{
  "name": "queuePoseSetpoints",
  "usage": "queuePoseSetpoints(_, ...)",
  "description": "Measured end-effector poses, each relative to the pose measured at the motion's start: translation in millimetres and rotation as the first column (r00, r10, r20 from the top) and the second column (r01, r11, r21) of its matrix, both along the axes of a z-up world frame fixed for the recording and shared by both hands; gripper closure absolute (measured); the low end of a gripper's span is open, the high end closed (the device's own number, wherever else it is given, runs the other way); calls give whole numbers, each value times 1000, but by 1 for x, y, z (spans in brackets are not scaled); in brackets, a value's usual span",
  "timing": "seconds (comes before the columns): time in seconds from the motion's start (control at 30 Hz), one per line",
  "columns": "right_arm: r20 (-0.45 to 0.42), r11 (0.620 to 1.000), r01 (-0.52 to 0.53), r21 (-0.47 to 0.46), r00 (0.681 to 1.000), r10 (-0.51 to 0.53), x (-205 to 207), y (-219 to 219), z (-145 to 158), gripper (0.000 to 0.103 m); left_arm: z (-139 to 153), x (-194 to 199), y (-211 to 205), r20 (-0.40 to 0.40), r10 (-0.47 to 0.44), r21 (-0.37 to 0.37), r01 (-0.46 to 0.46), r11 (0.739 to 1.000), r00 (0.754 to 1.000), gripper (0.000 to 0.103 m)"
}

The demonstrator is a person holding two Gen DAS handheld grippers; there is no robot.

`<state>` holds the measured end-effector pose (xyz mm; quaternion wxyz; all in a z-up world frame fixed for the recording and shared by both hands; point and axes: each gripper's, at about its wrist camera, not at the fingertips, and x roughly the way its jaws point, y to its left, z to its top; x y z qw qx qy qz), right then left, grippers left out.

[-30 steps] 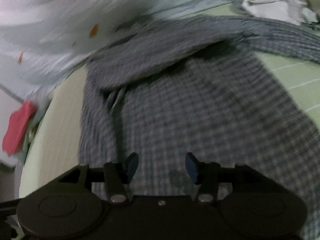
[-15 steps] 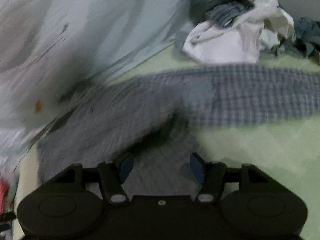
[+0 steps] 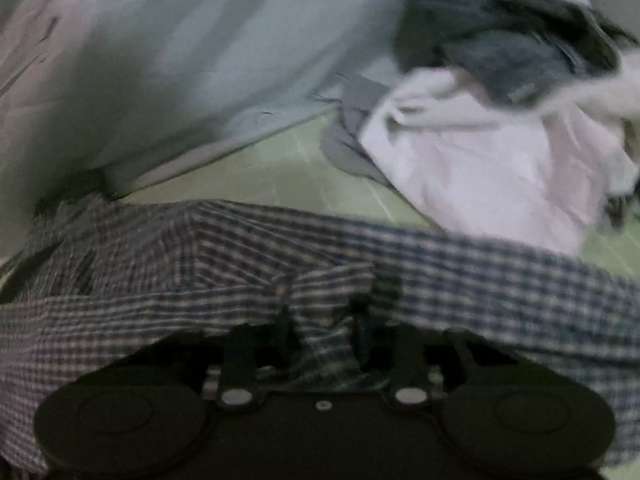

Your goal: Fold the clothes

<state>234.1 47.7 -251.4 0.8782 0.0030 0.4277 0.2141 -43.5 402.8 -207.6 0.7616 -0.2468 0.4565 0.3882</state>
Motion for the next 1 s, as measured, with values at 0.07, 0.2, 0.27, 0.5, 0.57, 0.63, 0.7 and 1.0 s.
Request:
queuePoseSetpoints(0.07,25,1000,-27,-4,999,27,-1,4,4,88,-3,4,-2,-8,-15,-7,15,1000,1000,0)
queuePoseSetpoints(0.2,63,998,-3,68,998,-1,-1,-3,24,90,3,9,-3,36,-30,-28,31,999,999,0)
queuePoseSetpoints(0.27,90,990,27,136,995,-39,0,-13,42,90,9,11,-5,53,-40,-15,41,999,998,0)
queuePoseSetpoints(0.5,237,955,179,238,943,-236,5,-65,97,90,27,17,-3,109,-51,33,48,998,993,0)
queuePoseSetpoints(0.57,219,957,216,193,941,-257,10,-75,90,89,25,21,2,123,-38,28,35,999,992,0)
queuePoseSetpoints(0.63,186,965,237,110,949,-254,15,-77,75,89,20,26,11,122,-25,10,24,1000,992,0)
queuePoseSetpoints(0.7,154,966,250,69,954,-258,16,-81,61,89,17,32,17,120,-25,11,24,1000,992,0)
queuePoseSetpoints(1.0,57,953,303,21,951,-303,21,-80,23,86,-4,57,56,261,9,-83,13,996,965,10)
